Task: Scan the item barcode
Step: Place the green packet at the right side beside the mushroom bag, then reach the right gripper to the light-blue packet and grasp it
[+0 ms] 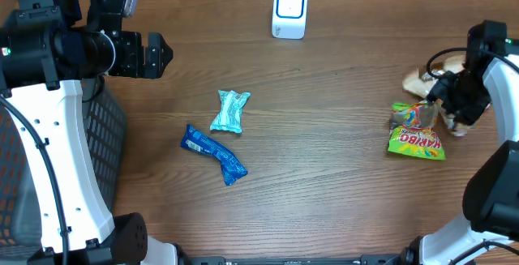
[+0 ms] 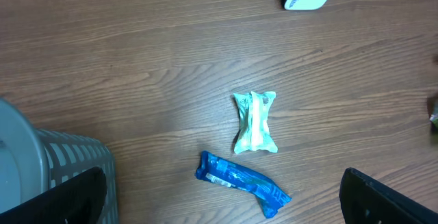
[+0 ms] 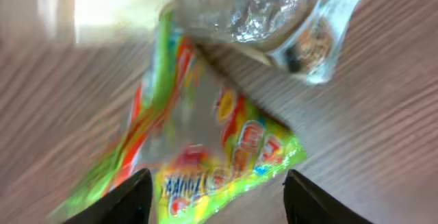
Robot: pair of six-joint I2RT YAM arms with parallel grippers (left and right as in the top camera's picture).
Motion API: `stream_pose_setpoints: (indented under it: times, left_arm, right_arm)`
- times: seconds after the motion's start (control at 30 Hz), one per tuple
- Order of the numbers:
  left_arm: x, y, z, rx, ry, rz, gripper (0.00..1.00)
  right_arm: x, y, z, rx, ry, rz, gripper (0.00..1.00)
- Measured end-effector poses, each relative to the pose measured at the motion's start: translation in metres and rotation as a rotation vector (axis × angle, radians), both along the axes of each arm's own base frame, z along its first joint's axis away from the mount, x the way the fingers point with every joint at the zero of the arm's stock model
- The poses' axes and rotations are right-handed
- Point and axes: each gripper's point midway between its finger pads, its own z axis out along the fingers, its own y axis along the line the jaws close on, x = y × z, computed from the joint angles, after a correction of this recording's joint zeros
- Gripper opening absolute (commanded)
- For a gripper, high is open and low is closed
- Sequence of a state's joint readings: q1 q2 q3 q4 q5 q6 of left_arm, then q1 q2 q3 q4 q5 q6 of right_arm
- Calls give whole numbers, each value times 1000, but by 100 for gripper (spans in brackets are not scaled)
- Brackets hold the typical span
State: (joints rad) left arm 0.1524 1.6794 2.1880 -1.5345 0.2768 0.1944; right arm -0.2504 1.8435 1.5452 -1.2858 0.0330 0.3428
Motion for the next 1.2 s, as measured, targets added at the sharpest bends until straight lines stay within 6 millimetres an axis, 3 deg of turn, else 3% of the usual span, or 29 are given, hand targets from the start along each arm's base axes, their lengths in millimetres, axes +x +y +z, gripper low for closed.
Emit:
stream_pose_setpoints:
  times: [0.1,0.2,0.23,0.27,0.33,0.43,0.5,0.57,0.63,0.67,0.7,0.73,0.77,0.8,0.87,0.93,1.07,1.13,1.2]
  left_arm:
    - [0,0,0,0,0,0,100]
    - [0,0,0,0,0,0,100]
    - [0,0,0,0,0,0,100]
    - [0,0,0,0,0,0,99]
    - [0,0,0,0,0,0,100]
    - [0,0,0,0,-1,0,100]
    - [0,0,0,0,-1,0,100]
    - [0,0,0,0,0,0,100]
    - [0,0,0,0,-1,0,100]
    - [0,0,0,0,0,0,100]
    - [0,0,0,0,0,0,99]
    - [0,0,0,0,-1,0,100]
    - [0,0,0,0,0,0,100]
    - [0,0,0,0,0,0,100]
    - [0,0,0,0,0,0,100]
    - [0,0,0,0,0,0,100]
    - [0,0,0,0,0,0,100]
    - [0,0,0,0,0,0,100]
    - [0,0,0,0,0,0,100]
  right_arm:
    - [37,23,45,68,-153,100,64]
    - [77,73,91,162,-349,261,66]
    - [91,106,106,214,-426,345,65]
    - [93,117,108,231,-437,369,66]
    - [99,161,115,291,-482,454,66]
    - [103,245,119,388,-534,581,65]
    - [100,299,110,447,-530,642,65]
    - [90,362,78,511,-469,688,61]
    - [79,392,52,537,-402,683,58]
    - [75,402,41,546,-374,676,50]
    - [70,419,23,556,-340,672,26]
    - [65,430,10,561,-317,670,9]
    - [59,446,-5,570,-295,676,8]
    - [55,456,-11,576,-290,684,13]
    - [43,476,-23,583,-273,708,35]
    - [34,485,-28,579,-260,721,41]
    - [5,505,-53,534,-200,766,29]
    - [-3,503,-63,510,-165,760,23]
    - [-12,493,-76,468,-104,749,23]
